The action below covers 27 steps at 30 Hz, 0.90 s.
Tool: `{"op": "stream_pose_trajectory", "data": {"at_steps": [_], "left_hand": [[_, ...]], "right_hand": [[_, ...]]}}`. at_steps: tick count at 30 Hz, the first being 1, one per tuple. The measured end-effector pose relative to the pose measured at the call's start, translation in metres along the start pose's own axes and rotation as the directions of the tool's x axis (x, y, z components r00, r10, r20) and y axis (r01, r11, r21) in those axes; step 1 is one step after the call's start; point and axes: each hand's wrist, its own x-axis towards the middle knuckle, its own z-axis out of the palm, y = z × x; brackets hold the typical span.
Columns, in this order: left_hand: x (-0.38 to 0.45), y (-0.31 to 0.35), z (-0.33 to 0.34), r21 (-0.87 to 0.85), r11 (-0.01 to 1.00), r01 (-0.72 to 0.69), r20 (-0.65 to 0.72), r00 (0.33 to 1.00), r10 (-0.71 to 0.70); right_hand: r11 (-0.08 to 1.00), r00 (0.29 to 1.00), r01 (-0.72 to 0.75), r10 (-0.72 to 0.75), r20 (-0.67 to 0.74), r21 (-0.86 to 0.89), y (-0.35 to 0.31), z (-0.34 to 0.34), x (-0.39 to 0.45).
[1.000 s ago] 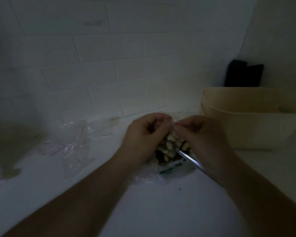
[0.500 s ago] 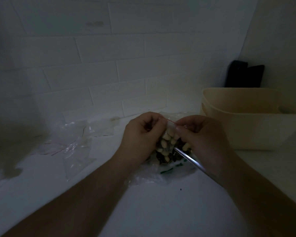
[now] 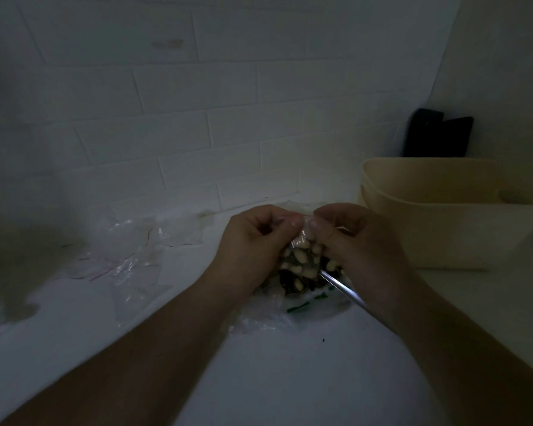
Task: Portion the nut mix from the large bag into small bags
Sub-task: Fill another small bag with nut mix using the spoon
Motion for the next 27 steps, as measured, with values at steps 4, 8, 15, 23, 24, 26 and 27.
{"op": "stream_pose_trajectory", "data": {"at_steps": [4, 8, 15, 23, 24, 26, 27], "left_hand": [[0.0033, -0.0050, -0.0016, -0.053, 0.998, 0.021, -0.021, 1.000, -0.023], [0.0028, -0.0057, -0.0002, -0.116, 0.990, 0.081, -0.009, 0.997, -0.082], [0.0037, -0.0034, -0.0016, -0.206, 0.968, 0.144, -0.032, 0.988, -0.154], [0.0024, 0.0029, 0.0002, -0.287, 0.904, 0.315, 0.121, 0.949, -0.292], [0.0018, 0.0030, 0.0003, -0.242, 0.916, 0.320, 0.139, 0.946, -0.294], [0.0021, 0.0007, 0.0005, -0.168, 0.941, 0.292, 0.149, 0.952, -0.269], [0.0027, -0.0014, -0.0001, -0.155, 0.949, 0.274, 0.139, 0.957, -0.254]], "right_hand": [[0.979, 0.995, -0.097, 0.099, -0.002, 0.178, 0.0023, 0.0017, 0.0020], [0.957, 0.995, -0.099, 0.098, 0.016, 0.272, 0.0007, 0.0010, 0.0009], [0.948, 0.963, -0.191, 0.130, 0.236, 0.255, 0.0039, 0.0053, -0.0006], [0.941, 0.983, -0.173, 0.147, 0.109, 0.290, 0.0031, 0.0033, 0.0007], [0.933, 0.985, -0.170, 0.149, 0.092, 0.317, 0.0018, 0.0023, 0.0010], [0.915, 0.985, -0.170, 0.150, 0.082, 0.366, -0.0023, 0.0007, 0.0012], [0.905, 0.983, -0.180, 0.157, 0.090, 0.386, -0.0042, 0.0005, 0.0013]]}}
